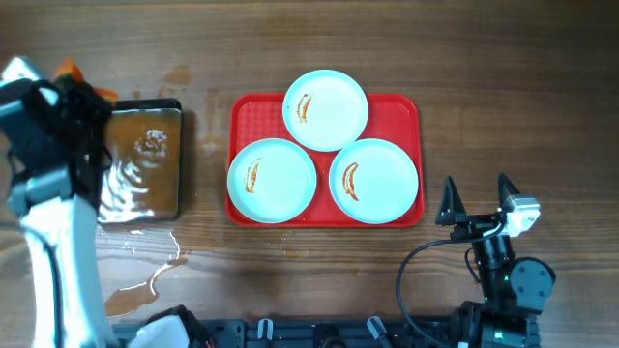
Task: Clean dirty plates on tray and stack at the side
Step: 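Lift the wet sponge with the left gripper out of the water tray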
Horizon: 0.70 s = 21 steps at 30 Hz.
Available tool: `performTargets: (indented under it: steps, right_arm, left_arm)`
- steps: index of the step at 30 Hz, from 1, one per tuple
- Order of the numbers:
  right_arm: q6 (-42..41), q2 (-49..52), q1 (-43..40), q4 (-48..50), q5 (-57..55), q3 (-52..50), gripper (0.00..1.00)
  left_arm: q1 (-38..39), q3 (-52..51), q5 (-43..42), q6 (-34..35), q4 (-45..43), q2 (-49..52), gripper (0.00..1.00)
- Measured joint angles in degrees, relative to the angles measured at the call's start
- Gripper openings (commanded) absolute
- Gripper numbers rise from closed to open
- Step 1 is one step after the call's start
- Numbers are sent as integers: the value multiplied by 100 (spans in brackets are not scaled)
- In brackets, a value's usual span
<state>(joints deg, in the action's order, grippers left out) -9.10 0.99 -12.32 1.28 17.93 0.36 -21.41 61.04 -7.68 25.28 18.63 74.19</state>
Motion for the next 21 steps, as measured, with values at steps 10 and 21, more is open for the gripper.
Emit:
performTargets:
  steps: [10,21]
  right_arm:
    - [0,0,0,0,0,0,100]
    - [0,0,0,0,0,0,100]
  left_arm:
    - [-81,-839,-131,-621,-199,1722,4]
    - [-81,-538,-87,-745,-966,-1088,4]
